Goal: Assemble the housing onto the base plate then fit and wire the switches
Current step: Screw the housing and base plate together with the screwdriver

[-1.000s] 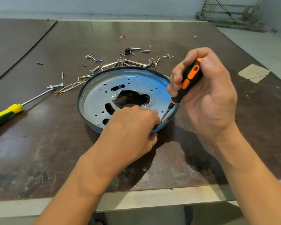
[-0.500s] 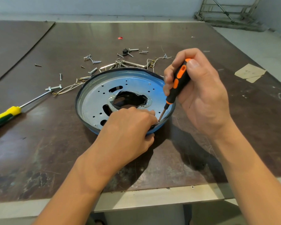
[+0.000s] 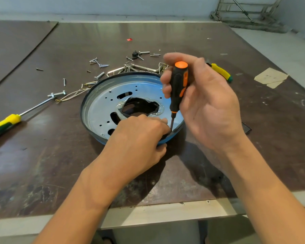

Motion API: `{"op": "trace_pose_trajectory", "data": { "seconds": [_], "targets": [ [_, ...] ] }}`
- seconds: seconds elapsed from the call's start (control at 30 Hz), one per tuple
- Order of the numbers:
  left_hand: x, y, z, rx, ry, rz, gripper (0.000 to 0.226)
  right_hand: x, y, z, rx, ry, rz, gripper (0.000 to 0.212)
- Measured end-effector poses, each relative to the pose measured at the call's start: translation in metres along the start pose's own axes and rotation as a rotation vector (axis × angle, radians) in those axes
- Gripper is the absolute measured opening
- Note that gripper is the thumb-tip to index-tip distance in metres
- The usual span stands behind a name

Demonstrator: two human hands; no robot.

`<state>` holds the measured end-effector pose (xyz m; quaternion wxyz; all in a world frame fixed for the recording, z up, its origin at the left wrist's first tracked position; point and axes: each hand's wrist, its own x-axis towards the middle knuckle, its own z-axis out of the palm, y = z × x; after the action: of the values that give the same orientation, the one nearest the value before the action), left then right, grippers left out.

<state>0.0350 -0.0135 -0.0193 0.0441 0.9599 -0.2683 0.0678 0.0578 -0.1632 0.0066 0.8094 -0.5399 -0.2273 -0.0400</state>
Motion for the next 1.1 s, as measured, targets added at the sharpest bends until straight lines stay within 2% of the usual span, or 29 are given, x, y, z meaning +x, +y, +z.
{"op": "trace_pose_trajectory", "data": {
  "seconds": [0.13, 0.27, 0.37, 0.47, 0.57, 0.67, 0.77, 0.87, 1.0, 1.1],
  "targets": [
    [0.0, 0.0, 0.001, 0.002, -0.005, 0.005, 0.024, 0.001, 0.002, -0.002, -0.026, 0.052, -0.009, 0.017],
    [0.001, 0.0, 0.0, 0.007, 0.002, -0.001, 0.031, 0.002, 0.004, -0.002, -0.126, 0.083, -0.086, 0.026],
    [0.0, 0.001, -0.001, 0.005, -0.003, 0.003, 0.027, 0.001, 0.004, 0.001, -0.071, 0.047, -0.06, 0.01],
    [0.0, 0.001, -0.001, -0.003, -0.009, 0.009, 0.023, 0.001, 0.004, -0.001, -0.024, 0.045, -0.034, 0.024],
    [0.001, 0.001, 0.0, 0.01, 0.005, 0.015, 0.029, 0.002, 0.003, -0.003, -0.116, 0.062, -0.055, 0.011],
    [0.002, 0.0, 0.002, 0.026, 0.002, 0.02, 0.035, 0.003, 0.003, -0.005, -0.144, 0.103, -0.084, 0.024],
    [0.001, 0.0, 0.001, 0.031, -0.007, 0.016, 0.032, 0.005, 0.001, -0.004, -0.083, 0.059, -0.043, 0.02],
    [0.001, 0.0, 0.0, 0.024, -0.003, 0.014, 0.03, 0.005, 0.0, -0.009, -0.005, 0.013, -0.007, 0.03],
    [0.001, 0.0, 0.001, 0.015, 0.0, 0.015, 0.032, 0.002, 0.0, -0.009, -0.093, 0.013, -0.055, 0.01],
    [0.001, 0.0, 0.001, 0.008, -0.005, 0.01, 0.031, 0.003, 0.0, -0.008, -0.115, 0.061, -0.092, 0.017]
  ]
}}
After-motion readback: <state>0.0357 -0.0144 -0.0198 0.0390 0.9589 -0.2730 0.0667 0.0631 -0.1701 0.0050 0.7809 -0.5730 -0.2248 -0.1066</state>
